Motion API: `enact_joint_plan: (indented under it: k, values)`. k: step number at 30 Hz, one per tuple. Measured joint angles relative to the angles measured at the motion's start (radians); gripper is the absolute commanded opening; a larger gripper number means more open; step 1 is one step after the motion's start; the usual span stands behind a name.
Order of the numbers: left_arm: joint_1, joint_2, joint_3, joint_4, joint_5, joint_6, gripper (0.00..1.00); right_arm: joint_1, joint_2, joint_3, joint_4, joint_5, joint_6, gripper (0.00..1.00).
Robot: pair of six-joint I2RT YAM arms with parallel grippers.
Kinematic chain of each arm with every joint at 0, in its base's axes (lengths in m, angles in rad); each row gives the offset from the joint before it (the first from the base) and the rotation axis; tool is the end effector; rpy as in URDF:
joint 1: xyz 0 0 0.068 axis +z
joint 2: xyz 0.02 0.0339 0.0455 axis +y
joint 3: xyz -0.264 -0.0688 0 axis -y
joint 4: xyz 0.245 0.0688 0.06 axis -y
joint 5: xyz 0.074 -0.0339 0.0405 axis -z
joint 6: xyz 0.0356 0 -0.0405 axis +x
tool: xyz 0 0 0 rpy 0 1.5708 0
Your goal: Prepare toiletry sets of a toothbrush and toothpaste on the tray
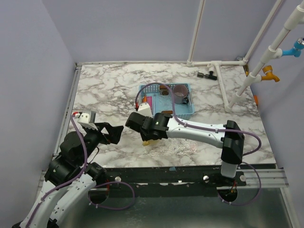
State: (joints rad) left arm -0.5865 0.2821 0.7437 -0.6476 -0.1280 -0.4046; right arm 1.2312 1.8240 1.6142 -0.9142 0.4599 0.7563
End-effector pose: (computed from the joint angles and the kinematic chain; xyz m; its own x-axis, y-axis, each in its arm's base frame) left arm 0.0579 -0.0330 0.3296 -0.3165 -0.2584 -0.9127 0.3479 0.8635 -0.3652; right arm 0.1428 0.3568 0.2812 -0.7545 -0.2896 -0.5890 -0.3620 0.9322 0.0053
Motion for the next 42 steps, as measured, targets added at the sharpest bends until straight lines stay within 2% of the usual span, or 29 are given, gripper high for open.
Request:
enact_joint_plan:
  k: [21, 30, 33, 42]
  values:
    - [0.0, -0.048, 0.0, -0.037, -0.083, -0.017, 0.99, 0.04, 0.098, 0.01, 0.031, -0.031, 0.04, 0.01]
    - [0.0, -0.062, 0.0, -0.038, -0.092, -0.019, 0.99, 0.051, 0.114, 0.048, 0.012, -0.031, 0.05, 0.29]
    - [0.0, -0.061, 0.0, -0.039, -0.093, -0.019, 0.99, 0.058, 0.114, 0.075, 0.003, -0.029, 0.055, 0.34]
    - [0.0, -0.062, 0.0, -0.04, -0.102, -0.021, 0.99, 0.06, 0.111, 0.126, -0.021, 0.024, 0.055, 0.42]
